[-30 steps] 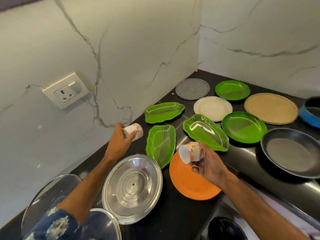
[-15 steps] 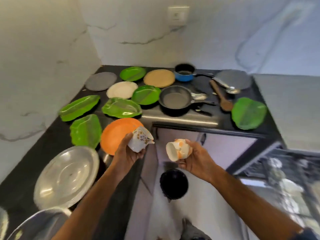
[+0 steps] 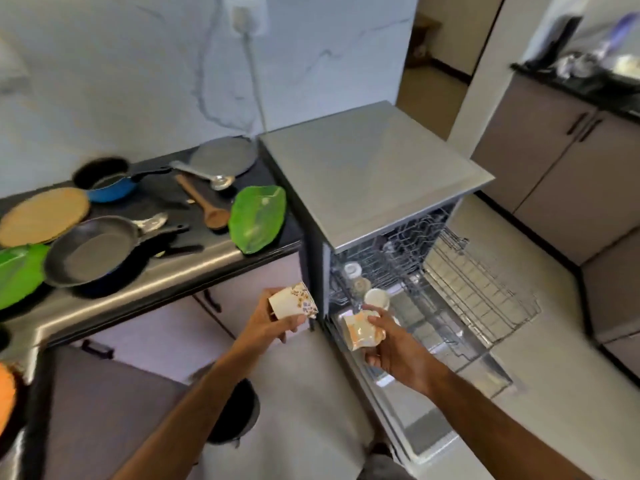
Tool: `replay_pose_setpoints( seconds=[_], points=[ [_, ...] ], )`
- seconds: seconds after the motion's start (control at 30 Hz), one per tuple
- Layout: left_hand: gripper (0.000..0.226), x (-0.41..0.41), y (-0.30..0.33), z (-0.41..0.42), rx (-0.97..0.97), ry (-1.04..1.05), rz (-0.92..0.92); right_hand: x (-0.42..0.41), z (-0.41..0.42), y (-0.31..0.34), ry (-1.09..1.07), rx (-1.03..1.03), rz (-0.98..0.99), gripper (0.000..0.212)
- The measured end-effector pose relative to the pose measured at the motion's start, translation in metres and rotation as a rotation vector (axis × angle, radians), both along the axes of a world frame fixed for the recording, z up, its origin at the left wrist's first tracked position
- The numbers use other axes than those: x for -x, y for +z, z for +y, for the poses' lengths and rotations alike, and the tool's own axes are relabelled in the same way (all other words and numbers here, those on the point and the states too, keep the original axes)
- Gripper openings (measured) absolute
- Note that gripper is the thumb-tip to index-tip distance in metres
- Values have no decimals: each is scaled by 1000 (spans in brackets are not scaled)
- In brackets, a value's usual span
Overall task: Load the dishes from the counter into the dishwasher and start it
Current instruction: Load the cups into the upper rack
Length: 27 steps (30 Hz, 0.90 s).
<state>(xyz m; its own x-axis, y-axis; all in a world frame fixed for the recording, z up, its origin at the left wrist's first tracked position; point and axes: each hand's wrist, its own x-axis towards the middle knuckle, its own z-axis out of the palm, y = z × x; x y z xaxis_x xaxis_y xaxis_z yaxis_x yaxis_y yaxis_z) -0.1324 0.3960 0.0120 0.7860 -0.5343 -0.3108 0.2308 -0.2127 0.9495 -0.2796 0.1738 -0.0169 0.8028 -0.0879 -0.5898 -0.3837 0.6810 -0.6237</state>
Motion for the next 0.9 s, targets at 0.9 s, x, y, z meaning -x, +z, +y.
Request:
replay_pose_setpoints(
  seconds=[0.9],
  points=[
    [75, -80, -249, -272, -809, -443, -1026, -249, -264, -261, 306, 1140, 99, 55]
  ],
)
